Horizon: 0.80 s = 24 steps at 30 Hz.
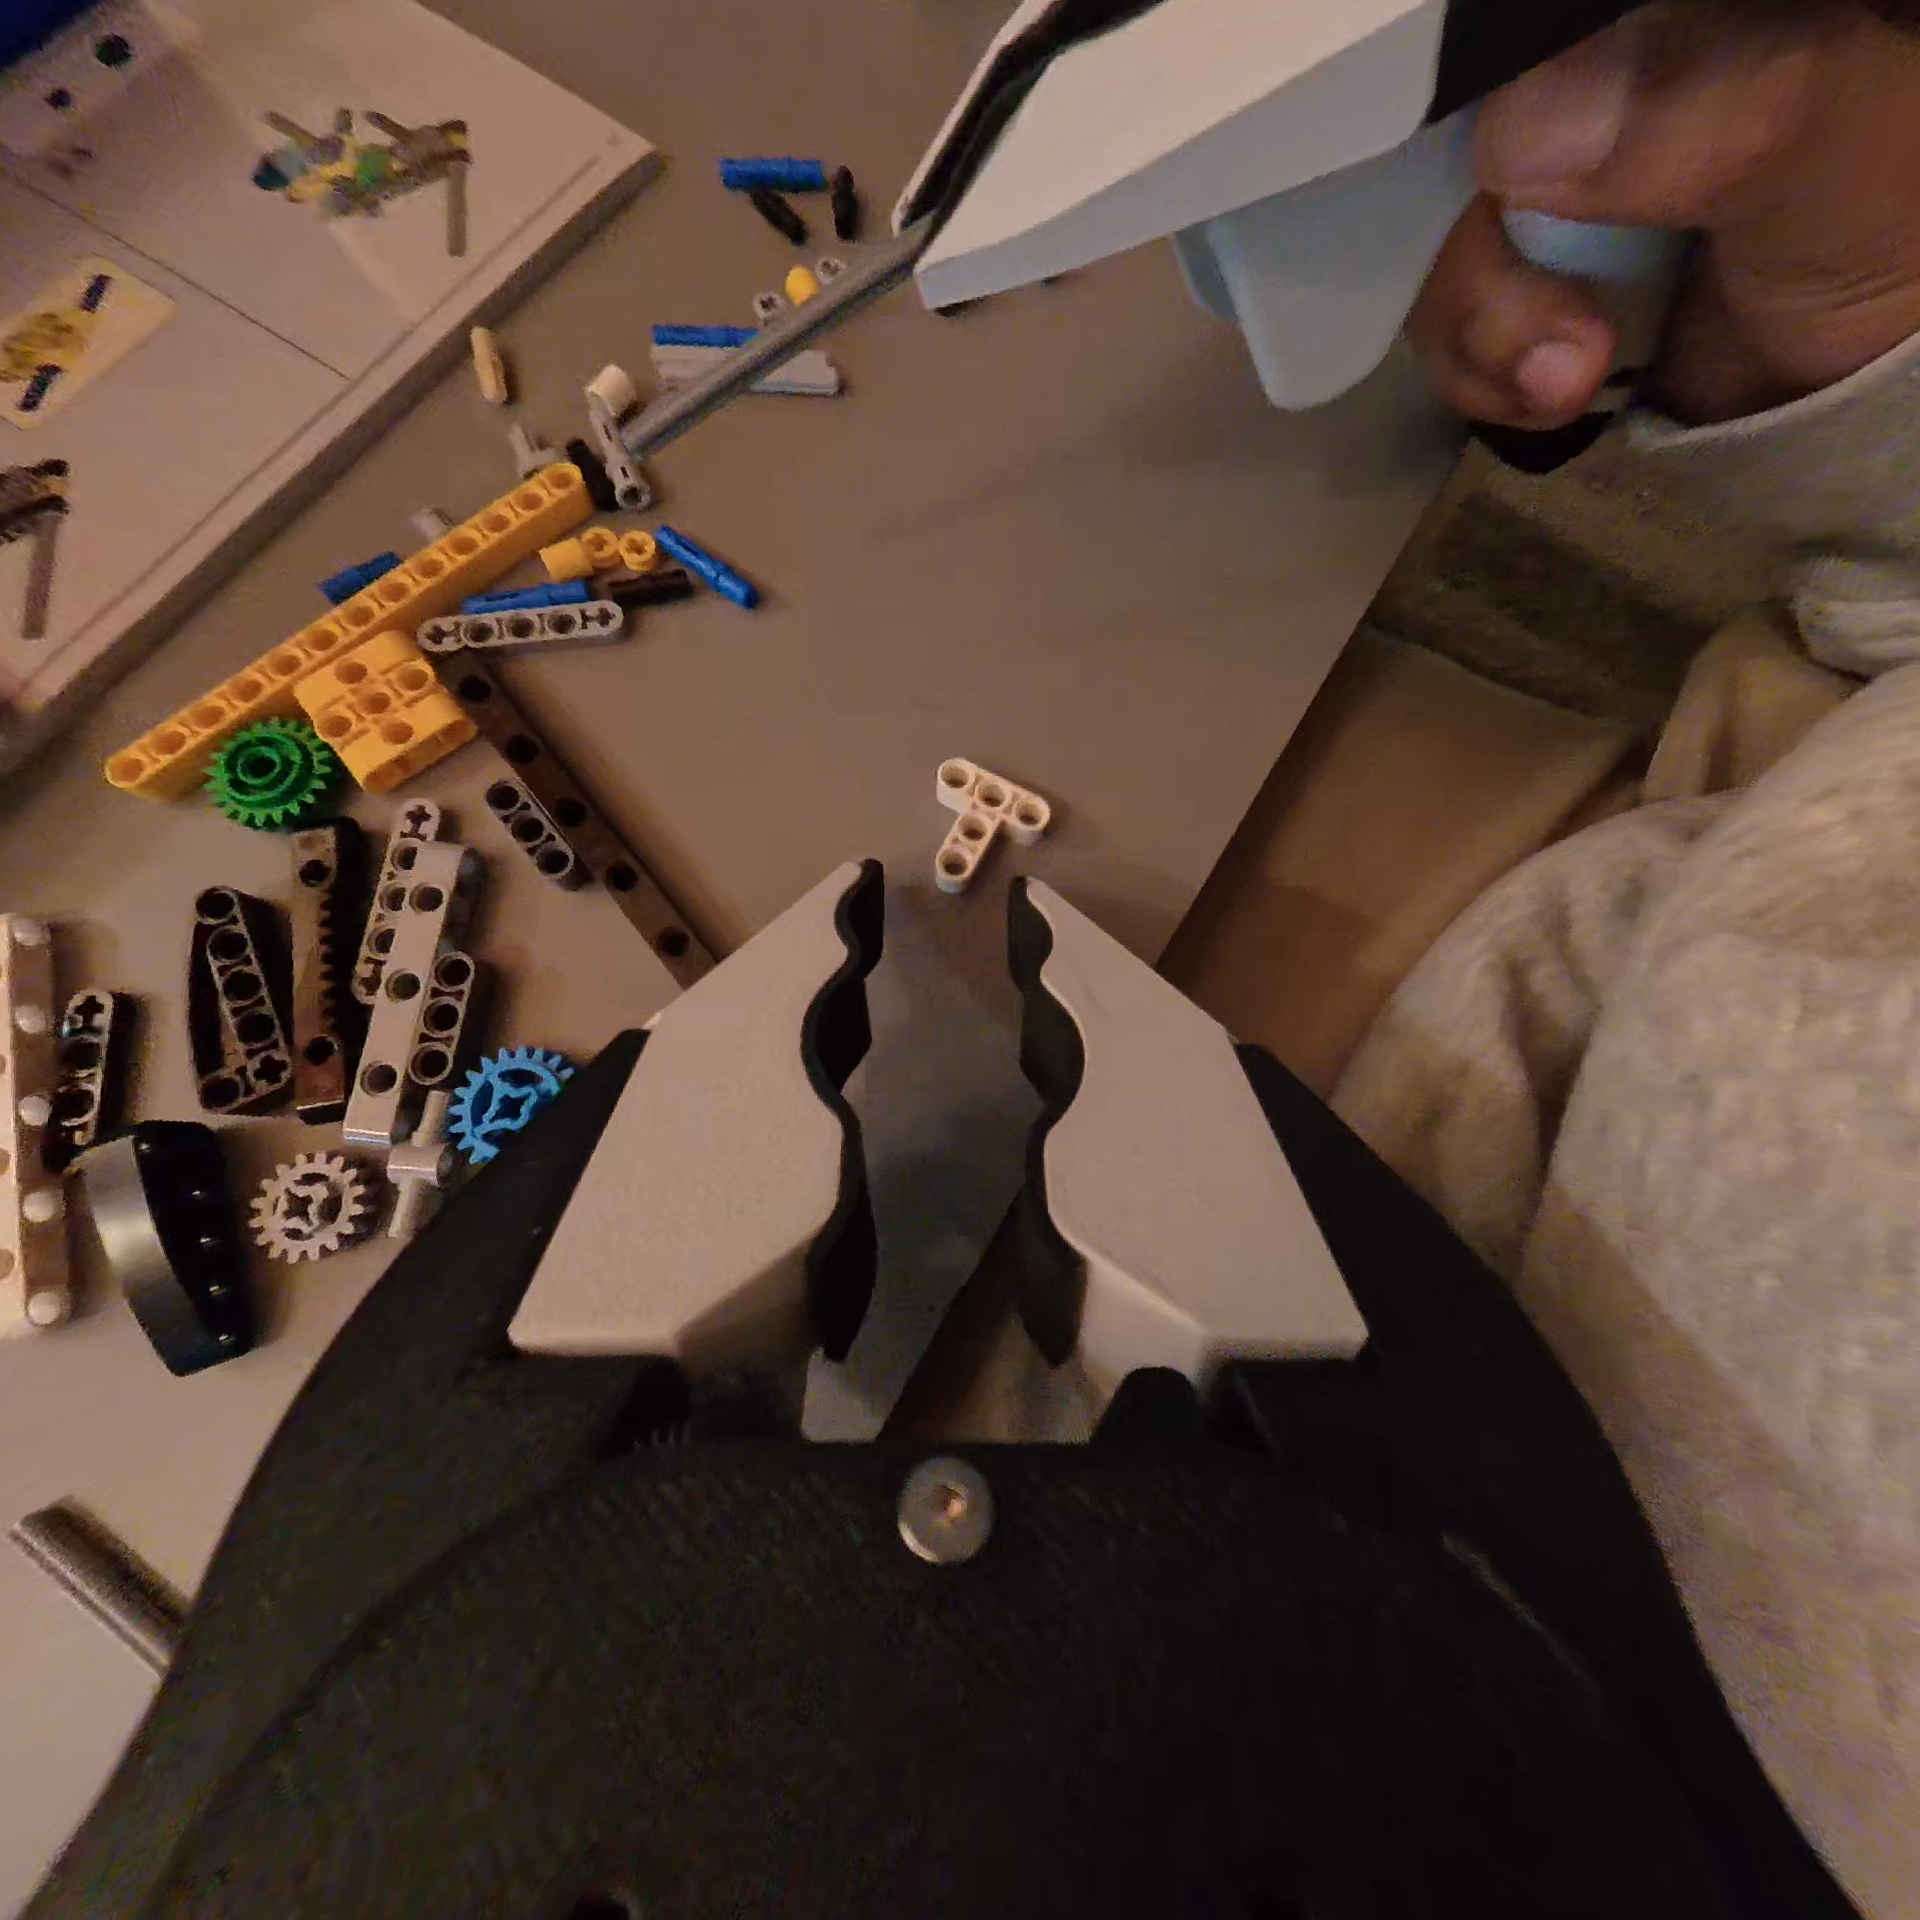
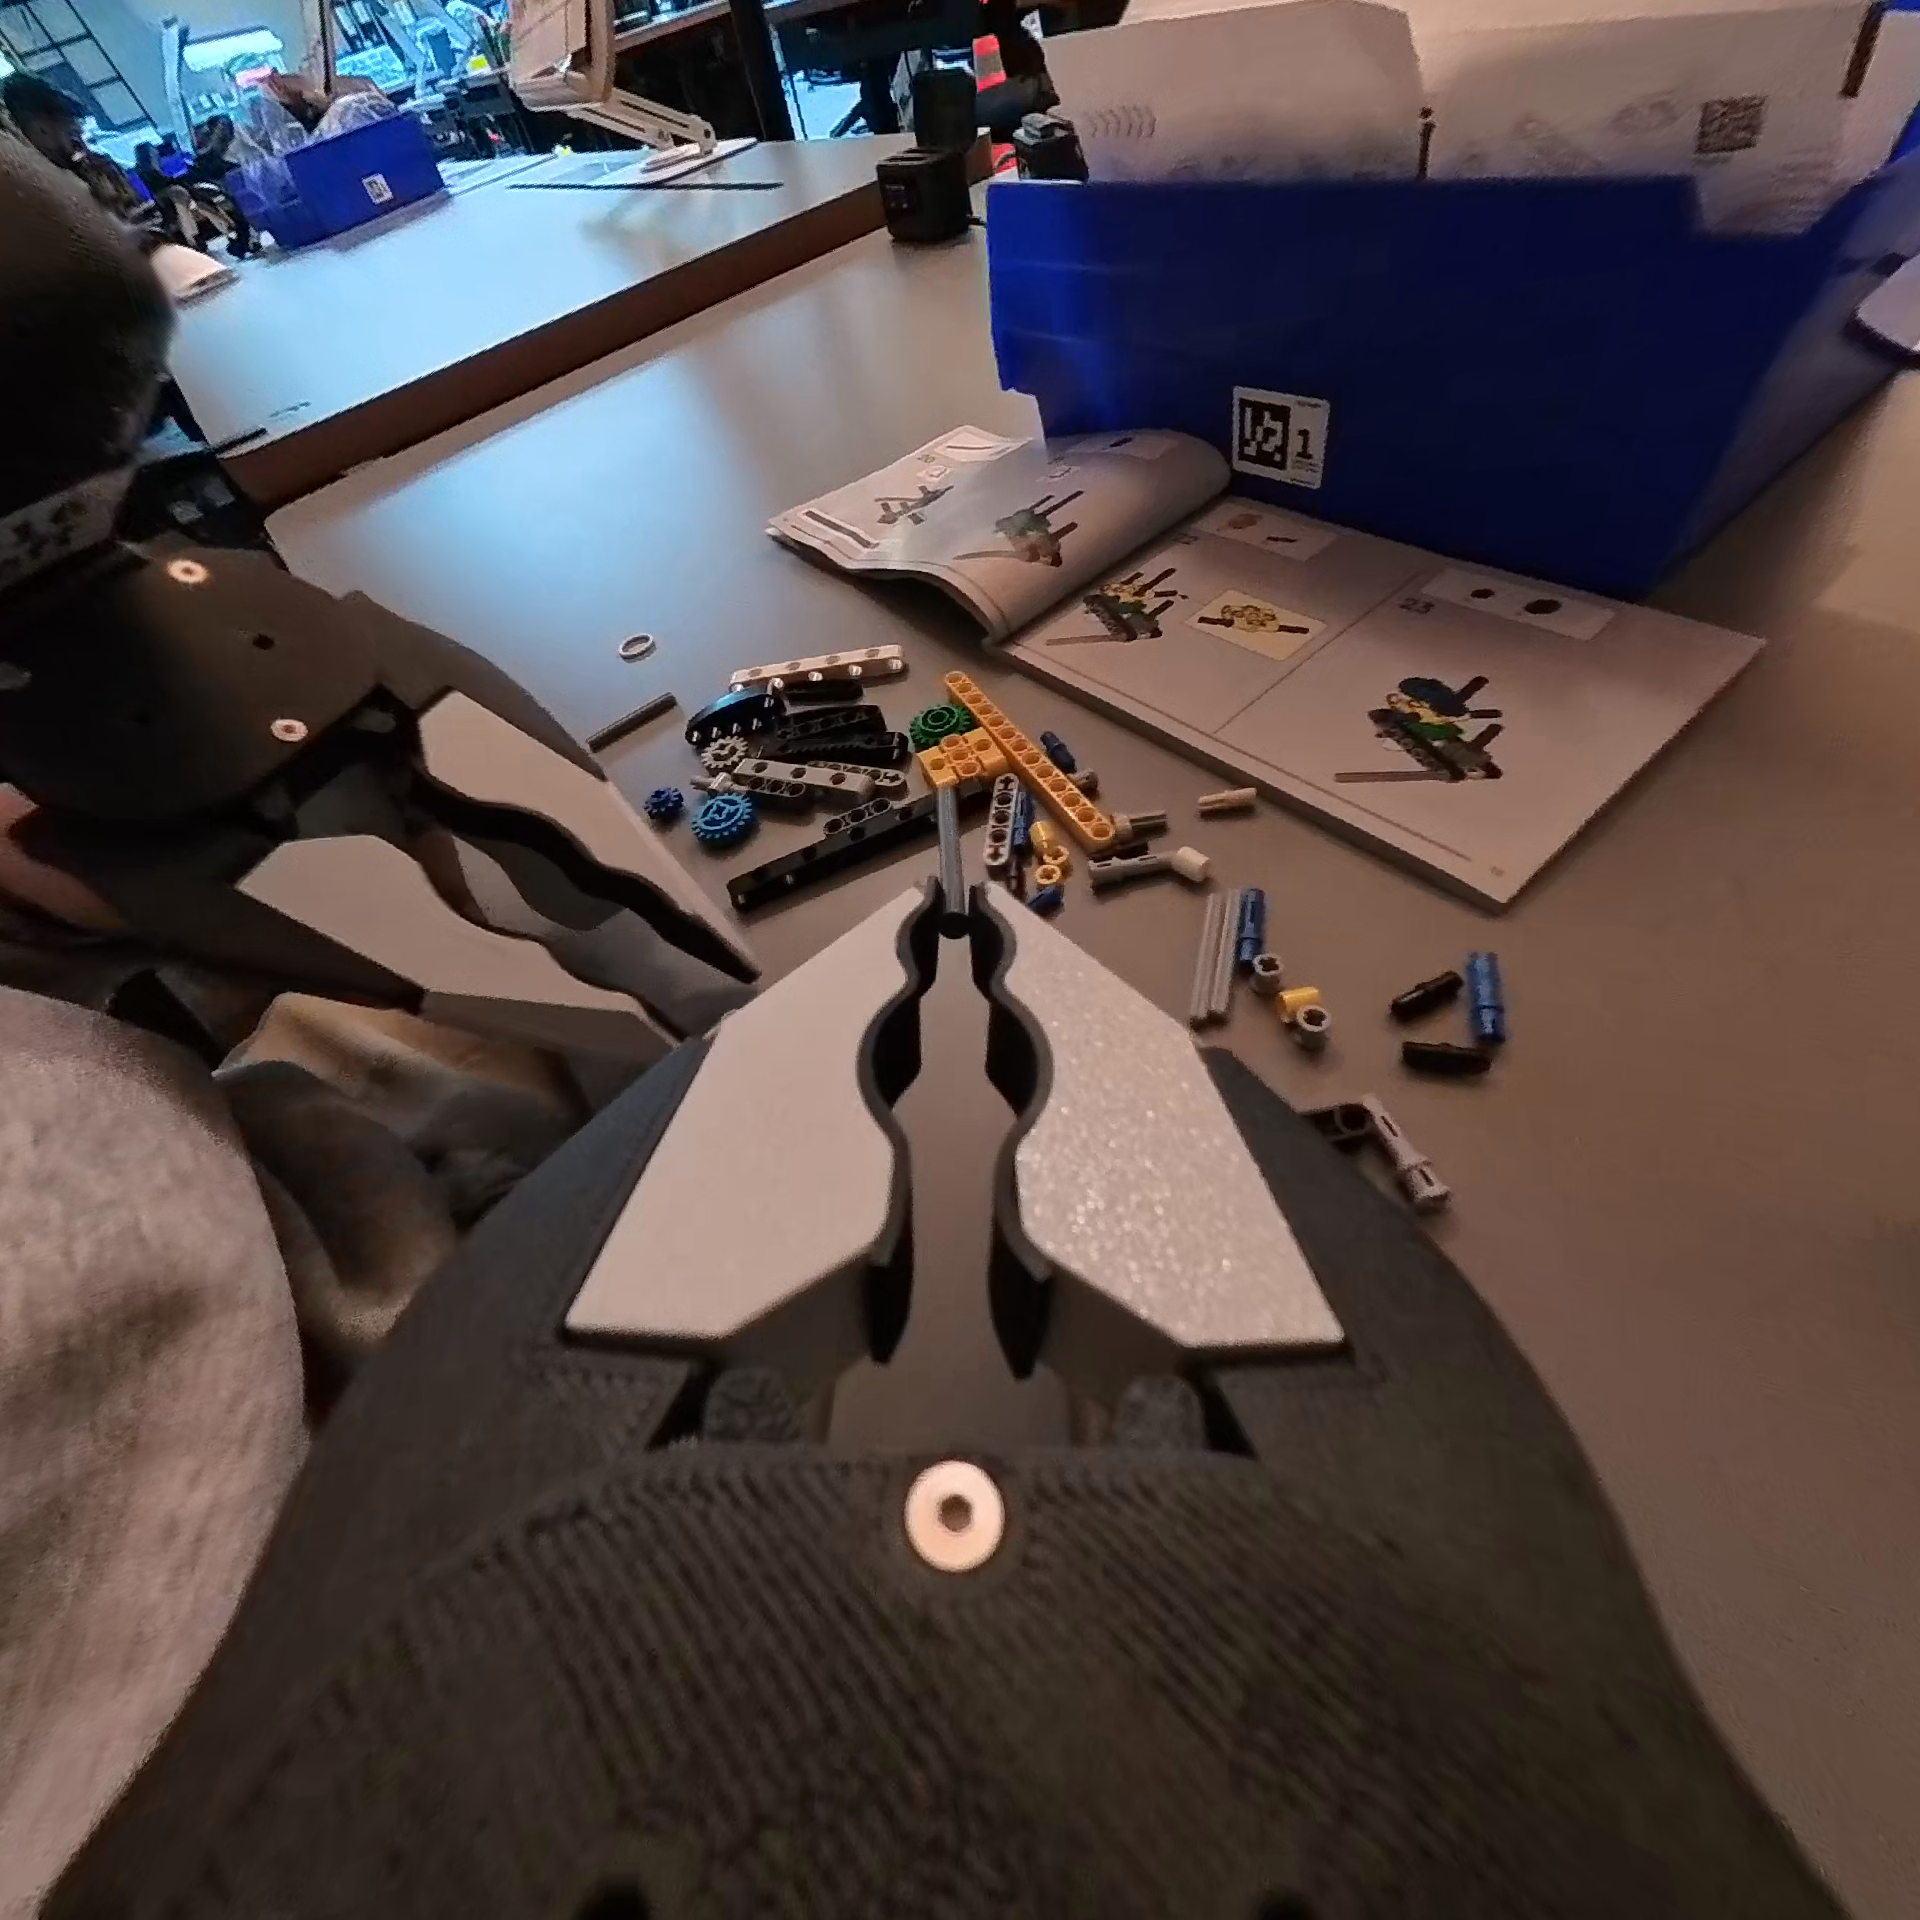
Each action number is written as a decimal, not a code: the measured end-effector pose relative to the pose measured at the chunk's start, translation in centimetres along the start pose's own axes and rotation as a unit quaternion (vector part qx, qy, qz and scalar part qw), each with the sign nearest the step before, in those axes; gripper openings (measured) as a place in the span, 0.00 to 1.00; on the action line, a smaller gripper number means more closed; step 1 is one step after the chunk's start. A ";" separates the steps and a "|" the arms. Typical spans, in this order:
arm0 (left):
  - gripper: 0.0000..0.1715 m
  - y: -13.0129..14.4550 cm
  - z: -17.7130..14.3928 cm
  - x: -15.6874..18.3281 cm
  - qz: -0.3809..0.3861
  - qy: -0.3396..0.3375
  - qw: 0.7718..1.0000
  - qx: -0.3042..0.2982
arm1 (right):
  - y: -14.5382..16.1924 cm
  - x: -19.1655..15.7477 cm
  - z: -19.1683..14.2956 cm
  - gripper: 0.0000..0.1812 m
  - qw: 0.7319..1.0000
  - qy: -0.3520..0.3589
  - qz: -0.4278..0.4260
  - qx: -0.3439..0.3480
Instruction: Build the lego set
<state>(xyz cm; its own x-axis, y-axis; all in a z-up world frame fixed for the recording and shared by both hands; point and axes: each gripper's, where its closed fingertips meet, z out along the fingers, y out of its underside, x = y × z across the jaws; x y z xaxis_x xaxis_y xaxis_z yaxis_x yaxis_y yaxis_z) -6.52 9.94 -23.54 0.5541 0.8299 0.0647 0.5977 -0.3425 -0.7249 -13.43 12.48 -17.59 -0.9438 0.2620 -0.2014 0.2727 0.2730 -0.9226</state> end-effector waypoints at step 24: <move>0.04 -0.3 0.4 0.7 -0.028 0.058 0.998 0.028 | 4.7 -3.9 -2.2 0.02 0.971 -0.106 -0.137 -0.164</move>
<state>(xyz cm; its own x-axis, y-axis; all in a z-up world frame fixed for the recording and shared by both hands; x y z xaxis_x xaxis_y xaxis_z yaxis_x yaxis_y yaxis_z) -6.59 10.82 -23.53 0.5852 0.7901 0.1825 0.5988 -0.2694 -0.7542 -8.06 14.76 -20.44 -0.9970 -0.0497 -0.0587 0.0176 0.5954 -0.8033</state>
